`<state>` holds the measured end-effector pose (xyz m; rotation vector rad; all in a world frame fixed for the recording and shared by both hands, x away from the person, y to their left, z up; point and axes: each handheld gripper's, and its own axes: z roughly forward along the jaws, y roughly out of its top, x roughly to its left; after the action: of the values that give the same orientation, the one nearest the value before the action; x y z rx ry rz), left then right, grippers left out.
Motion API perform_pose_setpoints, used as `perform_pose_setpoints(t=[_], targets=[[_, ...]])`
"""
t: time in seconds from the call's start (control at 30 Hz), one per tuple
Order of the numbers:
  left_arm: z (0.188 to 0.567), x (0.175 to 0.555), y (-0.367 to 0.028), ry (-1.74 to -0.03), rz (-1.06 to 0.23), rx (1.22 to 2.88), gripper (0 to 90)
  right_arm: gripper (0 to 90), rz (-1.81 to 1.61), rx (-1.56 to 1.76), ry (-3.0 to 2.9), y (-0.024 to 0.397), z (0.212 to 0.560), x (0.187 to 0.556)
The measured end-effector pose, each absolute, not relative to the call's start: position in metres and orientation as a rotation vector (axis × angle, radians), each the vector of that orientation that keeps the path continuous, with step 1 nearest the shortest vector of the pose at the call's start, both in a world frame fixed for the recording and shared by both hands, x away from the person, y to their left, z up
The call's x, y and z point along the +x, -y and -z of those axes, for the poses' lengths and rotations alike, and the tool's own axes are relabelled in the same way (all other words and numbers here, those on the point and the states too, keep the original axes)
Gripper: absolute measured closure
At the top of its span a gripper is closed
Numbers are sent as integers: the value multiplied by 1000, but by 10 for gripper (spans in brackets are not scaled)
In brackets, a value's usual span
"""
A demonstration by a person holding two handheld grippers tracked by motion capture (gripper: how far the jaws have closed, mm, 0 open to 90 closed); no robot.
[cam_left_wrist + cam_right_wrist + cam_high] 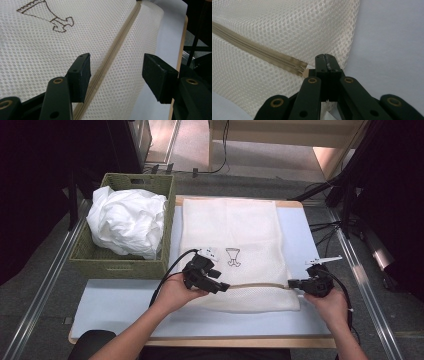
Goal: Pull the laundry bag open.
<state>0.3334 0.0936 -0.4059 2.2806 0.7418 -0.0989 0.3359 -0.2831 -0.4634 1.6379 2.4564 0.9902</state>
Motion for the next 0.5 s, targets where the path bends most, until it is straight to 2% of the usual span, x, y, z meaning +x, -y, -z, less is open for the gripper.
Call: perform_pose_setpoints(t=[0.5], targets=[[406,332,-92,-730,90,2283,409,900,-978,1617,-2480,281,465,338]])
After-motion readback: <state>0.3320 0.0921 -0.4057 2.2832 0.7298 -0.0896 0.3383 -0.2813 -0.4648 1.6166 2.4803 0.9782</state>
